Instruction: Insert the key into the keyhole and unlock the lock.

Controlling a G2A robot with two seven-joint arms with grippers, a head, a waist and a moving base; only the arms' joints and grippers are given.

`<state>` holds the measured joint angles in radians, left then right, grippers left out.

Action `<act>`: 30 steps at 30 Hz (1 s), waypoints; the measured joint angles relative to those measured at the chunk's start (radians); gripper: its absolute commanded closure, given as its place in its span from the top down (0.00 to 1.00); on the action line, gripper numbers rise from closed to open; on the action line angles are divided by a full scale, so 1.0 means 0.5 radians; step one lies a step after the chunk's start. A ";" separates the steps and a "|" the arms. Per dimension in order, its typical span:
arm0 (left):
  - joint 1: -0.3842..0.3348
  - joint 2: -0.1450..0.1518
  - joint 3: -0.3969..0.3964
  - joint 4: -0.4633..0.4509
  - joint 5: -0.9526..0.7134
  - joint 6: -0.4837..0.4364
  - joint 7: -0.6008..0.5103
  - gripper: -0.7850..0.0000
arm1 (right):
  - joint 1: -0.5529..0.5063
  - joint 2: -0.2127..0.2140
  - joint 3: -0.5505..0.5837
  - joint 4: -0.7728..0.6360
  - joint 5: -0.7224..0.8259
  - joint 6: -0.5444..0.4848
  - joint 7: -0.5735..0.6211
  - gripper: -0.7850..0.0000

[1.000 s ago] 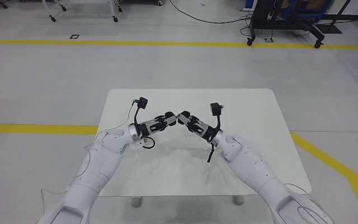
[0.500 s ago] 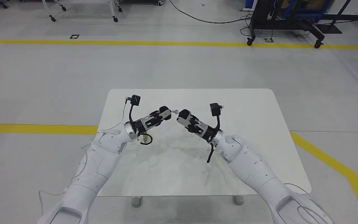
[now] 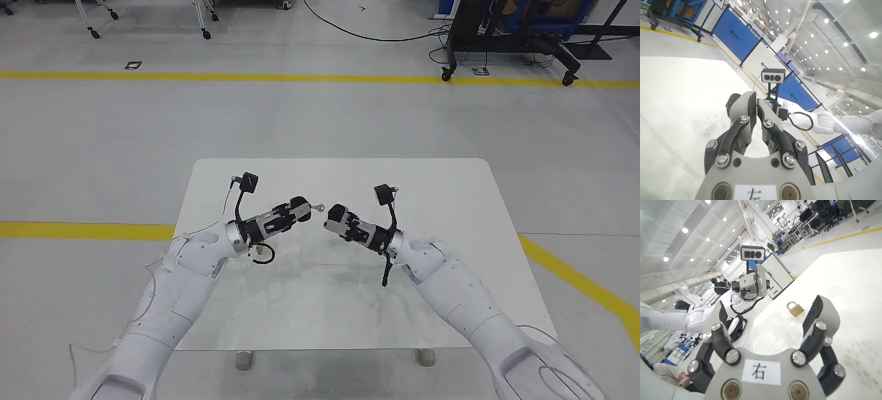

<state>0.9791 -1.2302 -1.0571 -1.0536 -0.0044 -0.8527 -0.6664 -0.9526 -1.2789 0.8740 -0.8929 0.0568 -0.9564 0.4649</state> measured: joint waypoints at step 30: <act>-0.042 0.012 0.115 -0.011 -0.084 -0.056 -0.167 0.00 | -0.035 0.076 0.091 -0.135 0.536 0.211 0.708 0.36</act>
<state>0.9580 -1.2242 -0.9995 -1.0593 -0.0463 -0.8805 -0.7501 -0.9702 -1.2407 0.9197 -0.9605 0.3248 -0.8506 0.8191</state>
